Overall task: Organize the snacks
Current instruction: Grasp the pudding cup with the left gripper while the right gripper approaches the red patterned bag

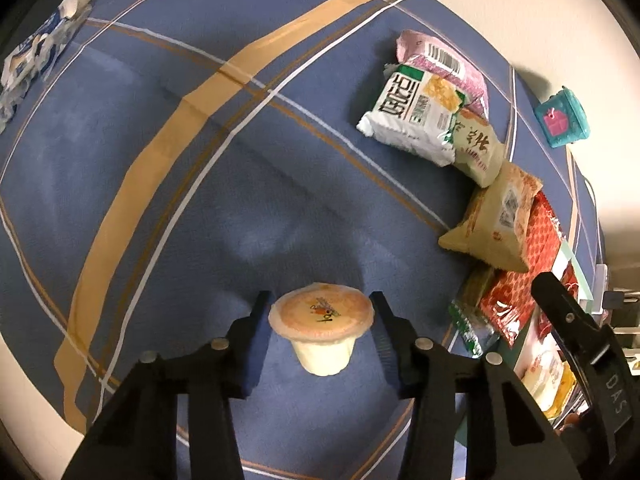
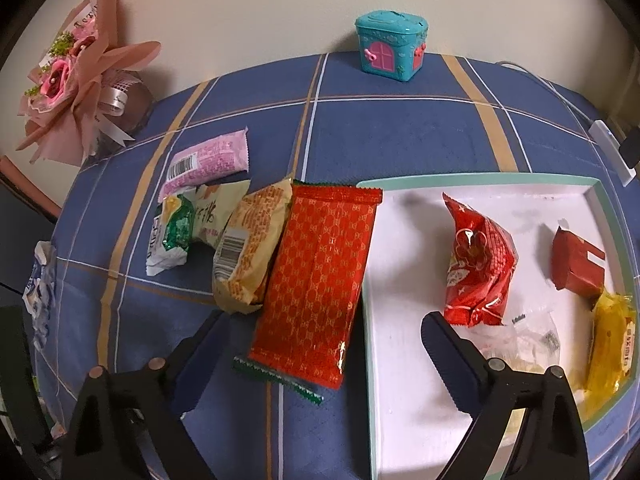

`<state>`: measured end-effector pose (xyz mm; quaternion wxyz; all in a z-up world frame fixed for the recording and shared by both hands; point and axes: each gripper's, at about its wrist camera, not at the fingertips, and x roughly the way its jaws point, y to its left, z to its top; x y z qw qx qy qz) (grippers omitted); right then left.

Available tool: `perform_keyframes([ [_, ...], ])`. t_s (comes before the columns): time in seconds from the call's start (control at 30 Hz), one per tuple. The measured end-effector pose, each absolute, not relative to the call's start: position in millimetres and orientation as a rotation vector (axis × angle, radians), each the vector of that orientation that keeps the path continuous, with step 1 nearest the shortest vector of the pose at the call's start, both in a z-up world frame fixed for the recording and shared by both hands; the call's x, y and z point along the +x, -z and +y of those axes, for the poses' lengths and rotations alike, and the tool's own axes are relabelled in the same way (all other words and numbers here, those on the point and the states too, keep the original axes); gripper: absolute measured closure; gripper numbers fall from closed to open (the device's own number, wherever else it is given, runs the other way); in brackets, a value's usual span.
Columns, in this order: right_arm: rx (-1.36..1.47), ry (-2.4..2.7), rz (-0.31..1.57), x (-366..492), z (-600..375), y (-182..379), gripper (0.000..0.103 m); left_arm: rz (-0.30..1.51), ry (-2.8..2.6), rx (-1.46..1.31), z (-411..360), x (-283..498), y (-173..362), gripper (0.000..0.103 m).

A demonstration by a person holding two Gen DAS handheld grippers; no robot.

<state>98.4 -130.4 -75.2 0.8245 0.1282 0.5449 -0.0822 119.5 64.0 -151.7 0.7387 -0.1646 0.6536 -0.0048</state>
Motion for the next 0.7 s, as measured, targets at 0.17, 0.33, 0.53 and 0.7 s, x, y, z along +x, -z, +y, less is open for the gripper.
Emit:
perform_keyframes([
  [0.17, 0.254, 0.187, 1.165, 106, -132, 81, 0.009, 1.411, 0.022, -0.350, 56, 134, 153, 0.054],
  [0.33, 0.222, 0.192, 1.175, 115, -128, 89, 0.011, 1.391, 0.008, -0.327, 50, 148, 153, 0.054],
  [0.53, 0.199, 0.195, 1.181, 125, -127, 95, 0.014, 1.378, -0.001, -0.319, 46, 162, 157, 0.054],
  [0.7, 0.184, 0.191, 1.171, 131, -125, 92, 0.016, 1.374, -0.001, -0.331, 48, 170, 158, 0.054],
])
